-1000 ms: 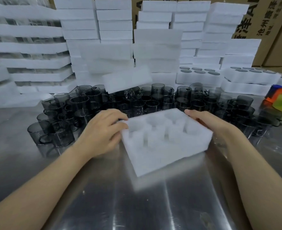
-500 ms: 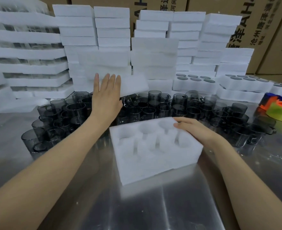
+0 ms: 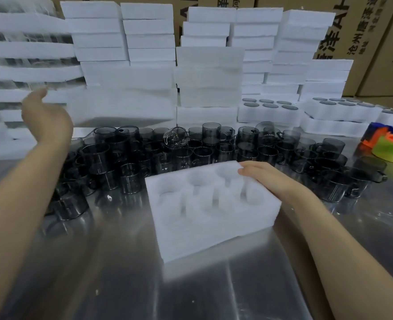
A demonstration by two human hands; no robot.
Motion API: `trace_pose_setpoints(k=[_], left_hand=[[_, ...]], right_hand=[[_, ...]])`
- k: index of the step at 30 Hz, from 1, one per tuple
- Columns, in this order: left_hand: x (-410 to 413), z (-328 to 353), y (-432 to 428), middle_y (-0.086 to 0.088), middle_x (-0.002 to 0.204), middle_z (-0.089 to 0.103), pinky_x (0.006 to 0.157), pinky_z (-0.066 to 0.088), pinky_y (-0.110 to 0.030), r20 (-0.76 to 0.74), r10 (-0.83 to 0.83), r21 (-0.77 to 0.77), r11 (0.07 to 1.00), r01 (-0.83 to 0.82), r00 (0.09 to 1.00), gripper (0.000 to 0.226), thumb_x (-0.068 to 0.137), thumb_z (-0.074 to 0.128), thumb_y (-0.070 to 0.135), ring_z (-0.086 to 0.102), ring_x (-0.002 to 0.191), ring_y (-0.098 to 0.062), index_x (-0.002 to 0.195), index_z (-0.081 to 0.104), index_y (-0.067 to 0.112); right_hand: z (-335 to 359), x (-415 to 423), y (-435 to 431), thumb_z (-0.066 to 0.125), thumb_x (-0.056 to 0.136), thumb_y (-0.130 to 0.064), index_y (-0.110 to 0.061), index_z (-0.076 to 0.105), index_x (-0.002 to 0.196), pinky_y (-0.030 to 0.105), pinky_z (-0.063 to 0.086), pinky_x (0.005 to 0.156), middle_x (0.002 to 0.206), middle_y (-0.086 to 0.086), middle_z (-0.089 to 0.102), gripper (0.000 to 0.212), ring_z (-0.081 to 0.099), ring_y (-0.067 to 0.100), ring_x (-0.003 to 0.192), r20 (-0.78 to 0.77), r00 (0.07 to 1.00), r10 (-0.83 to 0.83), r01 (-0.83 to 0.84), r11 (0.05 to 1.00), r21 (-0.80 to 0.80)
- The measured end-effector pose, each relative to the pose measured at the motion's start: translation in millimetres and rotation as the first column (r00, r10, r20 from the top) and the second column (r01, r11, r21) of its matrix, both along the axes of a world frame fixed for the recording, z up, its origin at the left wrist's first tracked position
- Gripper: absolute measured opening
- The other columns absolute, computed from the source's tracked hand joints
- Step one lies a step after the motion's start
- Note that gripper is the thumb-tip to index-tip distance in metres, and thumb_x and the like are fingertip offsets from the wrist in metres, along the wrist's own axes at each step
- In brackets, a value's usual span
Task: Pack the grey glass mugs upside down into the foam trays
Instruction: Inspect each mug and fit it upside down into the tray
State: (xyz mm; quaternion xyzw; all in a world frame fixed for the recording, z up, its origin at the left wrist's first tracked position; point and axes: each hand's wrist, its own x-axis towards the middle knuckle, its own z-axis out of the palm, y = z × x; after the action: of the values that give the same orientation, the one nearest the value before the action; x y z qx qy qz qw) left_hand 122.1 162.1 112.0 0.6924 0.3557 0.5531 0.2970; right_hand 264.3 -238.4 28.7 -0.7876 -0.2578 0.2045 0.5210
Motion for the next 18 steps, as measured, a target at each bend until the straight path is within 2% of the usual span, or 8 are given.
trace_pose_setpoints(k=[3,6,7,9,11,14,16,18], left_hand=[[-7.9,-14.3,-30.0,-0.005,0.137,0.049,0.104,0.031,-0.019,0.170,-0.036,0.144,0.990,0.011,0.985,0.046,0.087,0.031,0.010,0.044,0.128,-0.016,0.125,0.057,0.011],[-10.6,-31.2,-66.3,-0.011,0.132,0.051,0.107,0.029,-0.026,0.151,-0.095,0.366,0.930,0.033,0.984,0.044,0.082,0.035,0.006,0.043,0.126,-0.023,0.119,0.059,0.005],[-11.2,-35.5,-78.2,-0.013,0.127,0.053,0.105,0.029,-0.023,0.144,-0.137,0.433,0.899,0.062,0.980,0.041,0.081,0.038,0.002,0.043,0.123,-0.025,0.116,0.059,0.003],[-12.7,-45.8,-105.2,-0.013,0.114,0.054,0.101,0.031,-0.020,0.069,-0.340,0.524,0.813,0.256,0.938,0.033,0.082,0.041,-0.004,0.047,0.114,-0.024,0.106,0.063,0.002],[-16.5,-61.7,-134.1,-0.009,0.107,0.053,0.091,0.041,-0.024,-0.055,-0.627,0.448,0.680,0.580,0.777,0.029,0.085,0.041,-0.005,0.053,0.098,-0.023,0.097,0.066,0.004],[-23.9,-86.0,-156.7,-0.011,0.094,0.059,0.081,0.043,-0.023,-0.143,-0.832,0.213,0.502,0.838,0.535,0.027,0.085,0.040,-0.001,0.057,0.086,-0.018,0.088,0.066,0.006],[-25.5,-93.5,-156.3,-0.010,0.091,0.061,0.083,0.041,-0.019,-0.051,-0.872,0.064,0.484,0.873,0.487,0.028,0.082,0.039,0.003,0.057,0.087,-0.010,0.087,0.066,0.006],[-24.9,-95.2,-153.7,-0.009,0.093,0.061,0.084,0.039,-0.017,0.039,-0.862,-0.016,0.504,0.863,0.505,0.030,0.078,0.038,0.004,0.057,0.089,-0.005,0.089,0.066,0.004]], right_hand=[[-3.4,-1.4,3.0,0.057,0.088,-0.032,-0.010,0.066,0.105,0.037,0.048,0.072,0.090,0.020,0.064,0.029,0.062,0.029,0.078,0.057,0.995,-0.079,0.081,0.996,-0.026],[-7.0,-1.8,7.6,0.055,0.089,-0.031,-0.013,0.064,0.084,0.023,0.034,0.051,0.062,0.002,0.053,0.021,0.047,0.015,0.051,0.074,0.968,-0.239,0.233,0.968,0.090],[-8.3,0.6,7.6,0.056,0.090,-0.026,-0.018,0.063,0.076,0.023,0.035,0.050,0.058,-0.006,0.054,0.018,0.047,0.009,0.048,0.153,0.918,-0.365,0.340,0.925,0.168],[-10.3,5.2,5.1,0.056,0.090,-0.021,-0.026,0.060,0.076,0.024,0.040,0.058,0.063,-0.010,0.056,0.016,0.050,0.005,0.057,0.345,0.713,-0.610,0.519,0.791,0.324],[-13.6,5.7,1.9,0.054,0.091,-0.017,-0.024,0.061,0.092,0.027,0.041,0.064,0.074,-0.006,0.056,0.010,0.050,0.008,0.066,0.493,0.534,-0.686,0.573,0.723,0.386],[-23.1,11.6,6.5,0.053,0.091,-0.007,-0.010,0.056,0.125,0.030,0.037,0.092,0.116,0.010,0.054,0.034,0.049,0.022,0.107,0.724,0.421,-0.546,0.546,0.790,0.279],[-25.2,14.1,13.6,0.052,0.090,-0.004,-0.007,0.050,0.134,0.037,0.032,0.099,0.131,0.016,0.048,0.044,0.042,0.031,0.120,0.822,0.343,-0.455,0.550,0.807,0.218],[-24.8,19.1,20.6,0.051,0.089,-0.001,-0.007,0.047,0.139,0.044,0.031,0.101,0.139,0.018,0.044,0.051,0.039,0.035,0.125,0.866,0.298,-0.401,0.548,0.815,0.188]])
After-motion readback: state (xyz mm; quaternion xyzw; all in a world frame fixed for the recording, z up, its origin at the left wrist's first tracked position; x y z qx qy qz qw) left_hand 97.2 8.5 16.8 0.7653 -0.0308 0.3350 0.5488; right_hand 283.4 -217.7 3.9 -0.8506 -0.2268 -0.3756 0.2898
